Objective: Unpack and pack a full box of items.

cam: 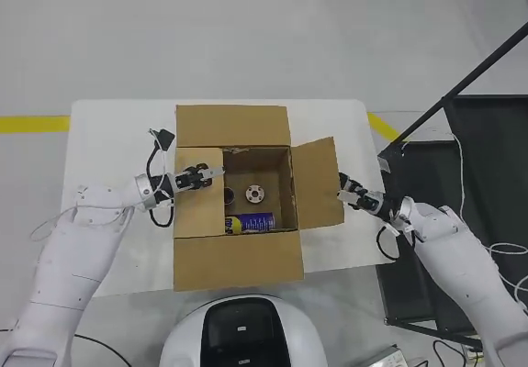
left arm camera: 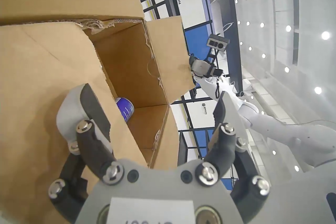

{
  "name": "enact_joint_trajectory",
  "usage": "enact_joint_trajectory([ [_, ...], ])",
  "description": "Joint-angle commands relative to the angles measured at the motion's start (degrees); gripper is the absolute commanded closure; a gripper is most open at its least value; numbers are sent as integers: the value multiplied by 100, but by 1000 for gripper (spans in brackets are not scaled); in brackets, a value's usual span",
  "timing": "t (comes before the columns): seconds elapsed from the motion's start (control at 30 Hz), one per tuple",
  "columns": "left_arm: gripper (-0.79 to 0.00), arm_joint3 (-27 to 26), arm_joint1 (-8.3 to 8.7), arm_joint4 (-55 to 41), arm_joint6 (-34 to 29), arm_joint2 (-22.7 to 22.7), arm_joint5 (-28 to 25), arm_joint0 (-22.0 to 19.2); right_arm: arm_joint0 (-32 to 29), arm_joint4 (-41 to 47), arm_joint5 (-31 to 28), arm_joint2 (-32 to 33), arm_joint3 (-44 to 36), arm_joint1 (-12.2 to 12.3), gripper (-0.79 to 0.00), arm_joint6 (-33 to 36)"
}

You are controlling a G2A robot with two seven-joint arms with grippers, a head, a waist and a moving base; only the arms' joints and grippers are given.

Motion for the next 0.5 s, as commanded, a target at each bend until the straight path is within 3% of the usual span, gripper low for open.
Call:
enact_joint_trajectory([
  [0.0, -785, -7, 3, -18, 12, -4, 14, 10, -11, 93, 6, -105, -475, 77, -785, 7],
  [0.2, -785, 25, 13, -54, 114, -36, 15, 28, 592, 49, 232, -925, -1011, 197, -785, 232],
  [0.47, -785, -6, 77, -102, 185, -269, -28, 113, 1813, -542, 654, -2214, -537, -66, -785, 654],
])
